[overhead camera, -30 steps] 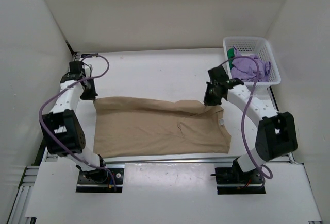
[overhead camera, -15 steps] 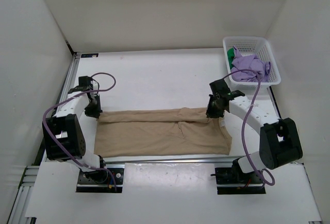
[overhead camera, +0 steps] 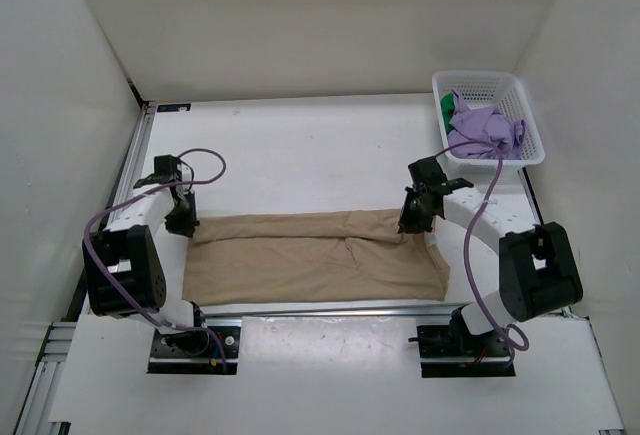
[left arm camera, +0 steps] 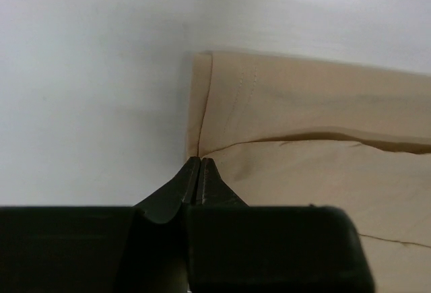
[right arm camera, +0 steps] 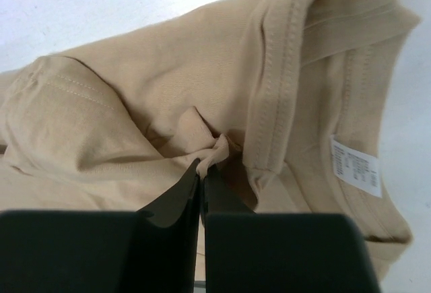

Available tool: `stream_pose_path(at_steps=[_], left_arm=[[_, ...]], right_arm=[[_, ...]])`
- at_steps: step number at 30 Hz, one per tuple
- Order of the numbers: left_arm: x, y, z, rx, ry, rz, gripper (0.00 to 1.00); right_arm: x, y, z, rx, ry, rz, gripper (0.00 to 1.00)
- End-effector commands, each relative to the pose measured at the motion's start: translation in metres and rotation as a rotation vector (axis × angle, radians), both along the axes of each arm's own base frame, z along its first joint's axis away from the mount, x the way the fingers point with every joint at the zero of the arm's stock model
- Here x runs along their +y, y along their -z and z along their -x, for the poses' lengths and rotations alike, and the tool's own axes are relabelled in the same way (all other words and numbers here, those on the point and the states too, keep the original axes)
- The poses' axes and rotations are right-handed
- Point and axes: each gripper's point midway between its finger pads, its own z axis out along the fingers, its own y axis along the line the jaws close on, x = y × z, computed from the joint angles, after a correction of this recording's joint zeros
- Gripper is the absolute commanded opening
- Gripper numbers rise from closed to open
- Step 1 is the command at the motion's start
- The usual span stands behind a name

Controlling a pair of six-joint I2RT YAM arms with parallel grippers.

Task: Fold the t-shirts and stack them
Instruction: Fold the other side of the tshirt into a rectangle

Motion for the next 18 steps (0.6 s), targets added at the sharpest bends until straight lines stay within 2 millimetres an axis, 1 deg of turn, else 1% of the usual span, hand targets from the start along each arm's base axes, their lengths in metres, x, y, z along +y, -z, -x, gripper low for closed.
stream_pose_path(at_steps=[1,2,3,4,6,7,8,9,10,12,13,14,15,16,18], left_arm=[[-0.003,-0.001,0.011,-0.007,0.006,0.002,0.13],[-0.005,-0.003,0.011,-0.017,0.009,0.010,0.15],[-0.006,-0.001,0.014,-0.015,0.009,0.011,0.17],[-0.006,0.003,0.019,0.001,0.009,0.013,0.17],[-0.007,-0.001,0.023,-0.017,0.009,0.011,0.18],[-0.008,0.004,0.031,-0.006,0.009,0.012,0.18],[-0.009,0.004,0.035,-0.007,0.009,0.012,0.20],[-0.005,0.005,0.040,-0.003,0.003,-0.008,0.21],[-0.004,0.007,0.048,-0.002,-0.002,-0.021,0.23],[0.003,0.006,0.051,0.000,-0.016,-0.062,0.33],[0.010,0.006,0.053,0.003,-0.043,-0.075,0.40],[0.014,0.000,0.046,-0.015,-0.054,-0.077,0.46],[0.020,0.001,0.041,0.002,-0.070,-0.087,0.55],[0.030,-0.015,0.020,-0.043,-0.089,-0.107,0.56],[0.042,-0.027,-0.002,-0.069,-0.111,-0.133,0.58]], right_arm=[[0.008,0.016,0.012,0.054,-0.028,-0.050,0.00],[0.010,0.021,0.013,0.064,-0.031,-0.056,0.00],[0.009,0.024,0.014,0.076,-0.031,-0.052,0.00],[0.009,0.024,0.014,0.076,-0.031,-0.052,0.00],[0.007,0.027,0.014,0.082,-0.026,-0.038,0.00],[0.007,0.029,0.015,0.082,-0.026,-0.038,0.00],[0.006,0.029,0.015,0.080,-0.036,-0.034,0.00],[0.005,0.030,0.014,0.077,-0.033,-0.026,0.00],[0.003,0.033,0.018,0.087,-0.032,-0.023,0.00],[0.004,0.034,0.016,0.074,-0.041,-0.024,0.01],[0.004,0.034,0.016,0.074,-0.041,-0.024,0.01],[0.005,0.036,0.018,0.086,-0.044,-0.029,0.03],[0.006,0.036,0.016,0.077,-0.045,-0.032,0.05],[0.005,0.038,0.017,0.086,-0.044,-0.029,0.06],[0.005,0.038,0.017,0.084,-0.053,-0.026,0.09]])
